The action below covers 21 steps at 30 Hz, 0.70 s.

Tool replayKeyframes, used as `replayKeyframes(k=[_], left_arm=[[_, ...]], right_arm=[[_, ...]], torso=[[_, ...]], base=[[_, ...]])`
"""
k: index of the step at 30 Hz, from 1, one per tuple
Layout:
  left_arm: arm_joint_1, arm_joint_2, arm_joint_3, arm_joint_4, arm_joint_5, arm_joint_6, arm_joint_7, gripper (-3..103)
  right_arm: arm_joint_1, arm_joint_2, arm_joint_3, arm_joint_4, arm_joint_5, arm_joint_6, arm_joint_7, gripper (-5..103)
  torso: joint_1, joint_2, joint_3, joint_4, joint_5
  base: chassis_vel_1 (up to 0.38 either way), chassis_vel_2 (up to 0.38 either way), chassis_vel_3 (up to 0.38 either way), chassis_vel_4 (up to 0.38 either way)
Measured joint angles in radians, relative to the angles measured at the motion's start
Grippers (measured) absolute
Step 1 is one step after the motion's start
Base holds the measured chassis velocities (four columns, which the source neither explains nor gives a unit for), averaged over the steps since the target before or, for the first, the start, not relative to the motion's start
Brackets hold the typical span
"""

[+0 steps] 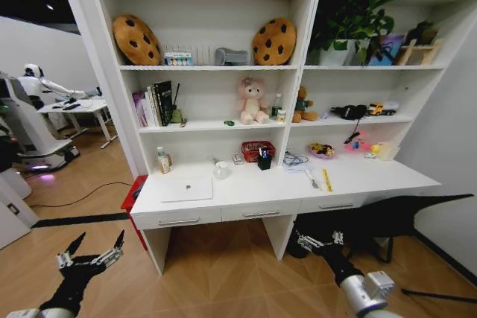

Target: Organize the objects on the table.

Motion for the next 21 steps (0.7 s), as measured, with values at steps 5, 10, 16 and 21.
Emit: replayKeyframes(k=[5,10,16,21], left_arm=[[0.000,0.000,0.000,0.000,0.000,0.000,0.000,100],[0.000,0.000,0.000,0.000,0.000,0.000,0.000,100],[0.000,0.000,0.000,0.000,0.000,0.000,0.000,100],[0.000,0.000,0.000,0.000,0.000,0.000,0.000,100]], right_arm=[[0.000,0.000,0.000,0.000,0.000,0.000,0.000,100],[0.000,0.000,0.000,0.000,0.000,0.000,0.000,100],[0.000,0.000,0.000,0.000,0.000,0.000,0.000,100],[0.000,0.000,0.000,0.000,0.000,0.000,0.000,100]], torso=[[-0.001,0.001,0.000,0.0003,0.0001],[-0.001,0.000,0.000,0.0002,0.0001],[-0.001,0.000,0.000,0.0002,0.0001],[0.000,0.000,0.000,0.0002,0.0001]], base=[[0.000,0.000,0.000,0.000],[0.000,0.000,0.000,0.000],[0.000,0.000,0.000,0.000],[0.000,0.000,0.000,0.000]])
